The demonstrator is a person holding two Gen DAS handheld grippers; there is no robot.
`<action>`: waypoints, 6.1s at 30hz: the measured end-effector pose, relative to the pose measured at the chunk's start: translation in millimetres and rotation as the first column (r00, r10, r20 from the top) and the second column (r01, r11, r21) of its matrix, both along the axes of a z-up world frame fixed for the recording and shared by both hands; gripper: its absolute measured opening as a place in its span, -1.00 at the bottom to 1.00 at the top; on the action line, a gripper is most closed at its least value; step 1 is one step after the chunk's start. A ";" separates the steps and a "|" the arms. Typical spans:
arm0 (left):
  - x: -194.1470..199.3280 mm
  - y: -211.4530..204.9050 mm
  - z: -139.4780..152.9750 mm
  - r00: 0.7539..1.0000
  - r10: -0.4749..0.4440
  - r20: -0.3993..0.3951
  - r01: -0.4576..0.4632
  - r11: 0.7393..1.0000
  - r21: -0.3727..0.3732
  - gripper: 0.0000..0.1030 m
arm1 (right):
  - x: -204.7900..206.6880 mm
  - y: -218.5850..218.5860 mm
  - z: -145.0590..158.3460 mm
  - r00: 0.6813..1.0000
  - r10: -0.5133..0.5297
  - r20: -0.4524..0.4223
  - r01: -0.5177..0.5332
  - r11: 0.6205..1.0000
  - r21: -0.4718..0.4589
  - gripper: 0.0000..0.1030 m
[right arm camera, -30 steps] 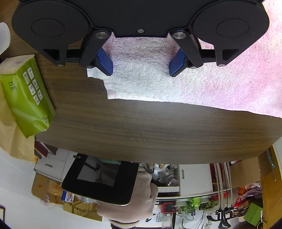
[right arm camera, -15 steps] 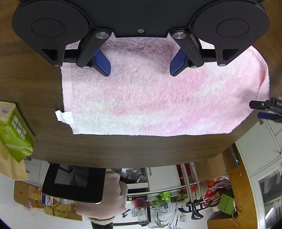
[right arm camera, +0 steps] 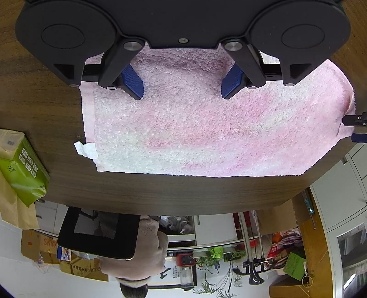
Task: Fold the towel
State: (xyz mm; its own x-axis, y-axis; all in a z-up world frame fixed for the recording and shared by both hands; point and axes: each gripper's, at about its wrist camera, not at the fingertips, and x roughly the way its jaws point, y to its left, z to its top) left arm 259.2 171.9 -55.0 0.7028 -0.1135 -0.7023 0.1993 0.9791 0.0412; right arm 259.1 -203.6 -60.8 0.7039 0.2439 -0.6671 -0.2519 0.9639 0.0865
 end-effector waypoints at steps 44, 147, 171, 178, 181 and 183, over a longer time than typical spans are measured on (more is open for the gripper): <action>-69.1 3.5 -15.2 0.982 0.177 0.065 -0.174 0.983 -0.060 1.00 | -66.1 -20.3 -3.1 0.997 -0.060 0.039 0.061 0.997 -0.041 0.56; -82.9 21.8 -8.6 0.969 0.231 0.089 -0.220 0.969 -0.115 0.63 | -96.7 -47.1 6.1 0.956 -0.264 0.127 0.256 0.964 0.078 0.86; -75.4 9.4 -4.6 0.976 0.200 0.086 -0.189 0.974 -0.121 -0.87 | -82.0 -36.4 -3.5 0.976 -0.202 0.076 0.204 0.979 -0.016 -0.61; -74.1 10.6 -4.5 0.978 0.192 0.085 -0.180 0.975 -0.128 -0.89 | -83.3 -48.2 -1.8 0.975 -0.215 0.060 0.209 0.974 0.081 -0.71; -73.8 9.6 -3.3 0.977 0.192 0.094 -0.179 0.975 -0.131 -0.89 | -83.9 -45.7 -1.1 0.976 -0.209 0.067 0.205 0.976 0.072 -0.77; -73.6 9.2 -0.8 0.976 0.191 0.103 -0.177 0.975 -0.137 -0.89 | -84.2 -45.3 1.6 0.975 -0.207 0.079 0.201 0.977 0.075 -0.82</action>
